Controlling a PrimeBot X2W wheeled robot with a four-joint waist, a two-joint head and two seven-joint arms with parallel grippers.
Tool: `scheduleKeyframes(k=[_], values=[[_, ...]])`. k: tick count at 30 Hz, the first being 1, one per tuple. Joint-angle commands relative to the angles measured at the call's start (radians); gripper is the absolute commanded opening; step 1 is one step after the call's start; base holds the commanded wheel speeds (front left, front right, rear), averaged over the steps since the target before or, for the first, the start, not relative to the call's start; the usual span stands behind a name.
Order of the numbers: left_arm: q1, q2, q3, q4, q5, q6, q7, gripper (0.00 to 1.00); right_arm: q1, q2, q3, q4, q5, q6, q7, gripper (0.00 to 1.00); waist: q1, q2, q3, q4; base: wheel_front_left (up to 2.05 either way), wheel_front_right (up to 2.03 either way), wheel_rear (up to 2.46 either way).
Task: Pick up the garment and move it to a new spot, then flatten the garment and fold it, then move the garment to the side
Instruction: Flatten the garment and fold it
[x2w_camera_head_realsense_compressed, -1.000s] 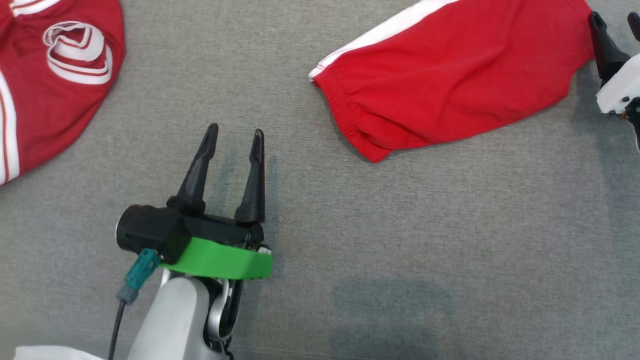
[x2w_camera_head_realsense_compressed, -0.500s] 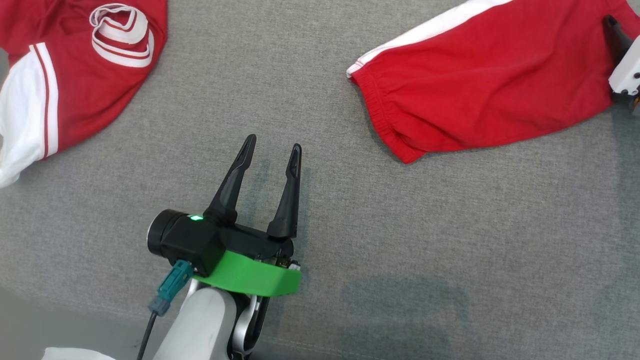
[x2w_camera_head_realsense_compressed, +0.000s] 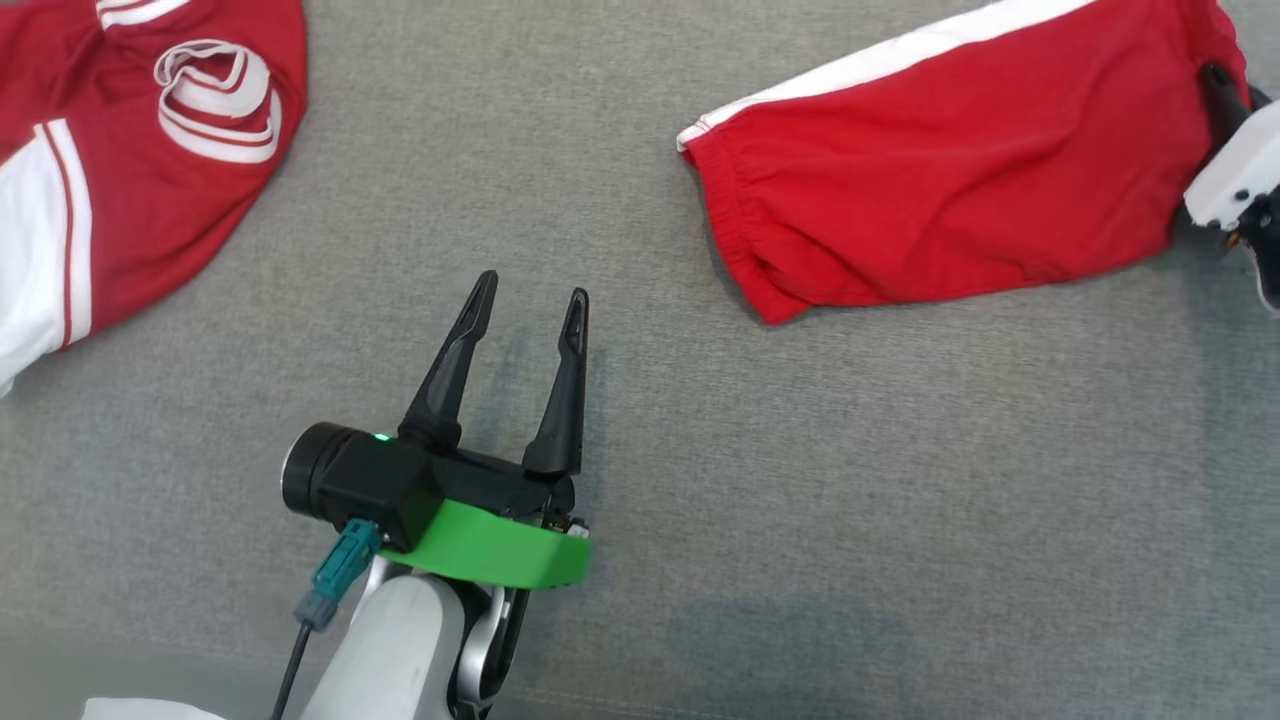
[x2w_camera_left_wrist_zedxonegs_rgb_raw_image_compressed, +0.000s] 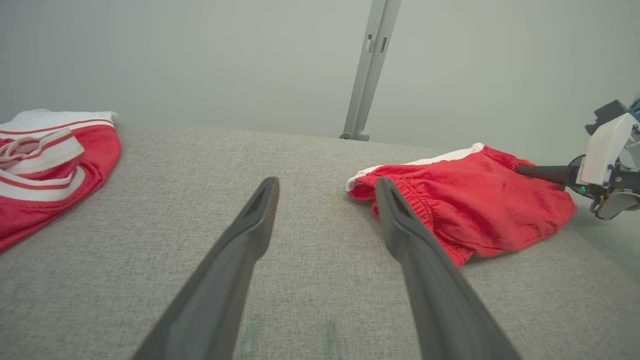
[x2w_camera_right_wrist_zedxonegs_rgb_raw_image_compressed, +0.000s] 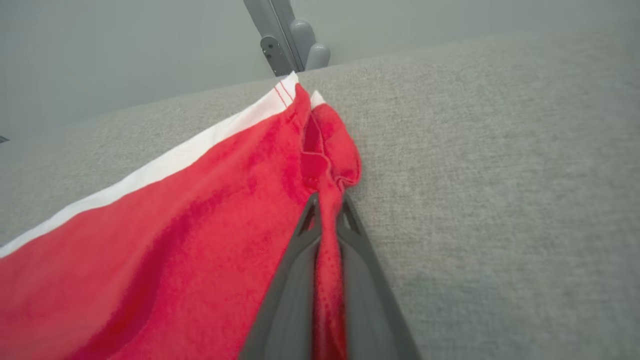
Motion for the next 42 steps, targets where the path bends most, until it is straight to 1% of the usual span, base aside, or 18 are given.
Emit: scheduleKeyframes(k=[1, 8, 12, 15, 23, 30, 35, 42], values=[[0.015, 0.001, 0.005, 0.002, 0.007, -0.004, 0.0, 1.0, 0.034, -0.008, -0.005, -0.011, 0.015, -0.001, -0.019, 0.0, 0.0, 0.0, -0.032, -0.038, 0.0, 0.0, 0.0], [0.049, 0.001, 0.024, 0.007, 0.033, -0.005, 0.0, 1.0, 0.199, -0.04, -0.031, -0.094, 0.085, -0.001, -0.136, 0.0, 0.0, 0.0, -0.089, -0.122, 0.0, 0.0, 0.0], [0.067, 0.002, 0.034, 0.008, 0.042, -0.011, 0.0, 1.0, 0.271, -0.05, -0.032, -0.134, 0.106, -0.001, -0.171, 0.0, 0.0, 0.0, -0.108, -0.163, 0.0, 0.0, 0.0], [0.07, 0.002, 0.031, 0.013, 0.051, -0.017, 0.0, 1.0, 0.298, -0.059, -0.029, -0.146, 0.106, -0.001, -0.183, 0.0, 0.0, 0.0, -0.116, -0.179, 0.0, 0.0, 0.0], [0.074, 0.002, 0.02, 0.021, 0.052, -0.018, 0.0, 1.0, 0.283, -0.049, -0.022, -0.176, 0.074, -0.001, -0.215, 0.0, 0.0, 0.0, -0.134, -0.186, 0.0, 0.0, 0.0], [0.087, 0.002, 0.007, 0.031, 0.045, -0.011, 0.0, 1.0, 0.252, -0.031, 0.012, -0.24, 0.009, -0.001, -0.223, 0.0, 0.0, 0.0, -0.165, -0.176, 0.0, 0.0, 0.0], [0.095, 0.002, -0.002, 0.033, 0.036, -0.006, 0.0, 1.0, 0.231, 0.0, 0.032, -0.279, -0.021, -0.001, -0.214, 0.0, 0.0, 0.0, -0.18, -0.171, 0.0, 0.0, 0.0], [0.09, 0.002, -0.025, 0.035, 0.02, 0.0, 0.0, 1.0, 0.193, 0.077, 0.058, -0.321, -0.041, -0.001, -0.168, 0.0, 0.0, 0.0, -0.191, -0.15, 0.0, 0.0, 0.0]])
